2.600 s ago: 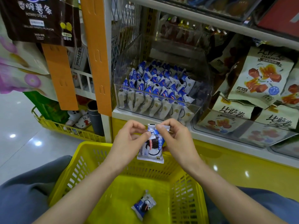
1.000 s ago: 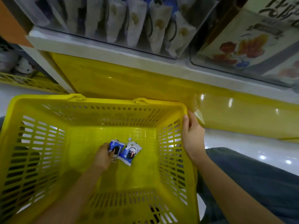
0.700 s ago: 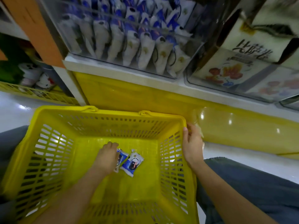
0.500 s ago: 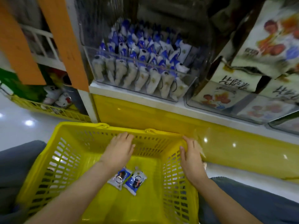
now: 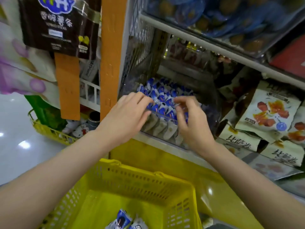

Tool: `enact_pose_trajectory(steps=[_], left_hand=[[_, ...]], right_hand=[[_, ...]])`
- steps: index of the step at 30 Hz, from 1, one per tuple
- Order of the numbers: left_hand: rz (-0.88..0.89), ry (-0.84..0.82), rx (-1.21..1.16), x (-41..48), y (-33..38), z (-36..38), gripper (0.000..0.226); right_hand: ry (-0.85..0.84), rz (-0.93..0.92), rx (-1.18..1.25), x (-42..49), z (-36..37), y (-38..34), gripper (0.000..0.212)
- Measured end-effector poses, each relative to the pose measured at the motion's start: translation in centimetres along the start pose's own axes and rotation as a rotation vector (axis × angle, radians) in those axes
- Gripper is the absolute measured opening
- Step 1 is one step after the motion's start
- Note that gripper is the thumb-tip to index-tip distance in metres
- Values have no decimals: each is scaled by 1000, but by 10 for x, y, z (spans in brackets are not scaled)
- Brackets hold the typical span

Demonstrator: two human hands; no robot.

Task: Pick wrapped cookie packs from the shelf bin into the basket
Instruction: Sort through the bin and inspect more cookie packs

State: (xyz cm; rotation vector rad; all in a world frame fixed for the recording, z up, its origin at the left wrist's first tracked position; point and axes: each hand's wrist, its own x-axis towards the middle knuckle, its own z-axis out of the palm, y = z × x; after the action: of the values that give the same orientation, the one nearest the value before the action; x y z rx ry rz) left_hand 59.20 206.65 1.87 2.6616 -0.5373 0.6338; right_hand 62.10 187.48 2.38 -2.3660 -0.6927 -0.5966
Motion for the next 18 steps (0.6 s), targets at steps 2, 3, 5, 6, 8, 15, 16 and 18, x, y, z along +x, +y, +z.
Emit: enact_pose_trajectory(steps=[2,3,5,6,8,15,16,18], left_hand=[[-22,-27,-5,9,-10,5,34],[-32,-40,-6,12,-14,8,34],[-31,-58,20,14,-21,14,33],[-12,-56,38,15,-24,17,33],[33,-39,41,15,-28,20,37],[91,70,9,16,-37,29,36],[93,82,2,16,-37,30,35],[104,103,-1,16,-38,32,33]], right_hand=[[12,45,-17,35,10,7,24],[9,67,-29,52,16,13,25],[-41,148,-70,82,30,29,27],[-85,199,-115,96,37,38,28],[-180,265,-213,119,50,53,27],[-308,348,-319,172,93,87,28],[-311,373,-320,177,99,90,27],[-321,428,-313,184,106,97,27]])
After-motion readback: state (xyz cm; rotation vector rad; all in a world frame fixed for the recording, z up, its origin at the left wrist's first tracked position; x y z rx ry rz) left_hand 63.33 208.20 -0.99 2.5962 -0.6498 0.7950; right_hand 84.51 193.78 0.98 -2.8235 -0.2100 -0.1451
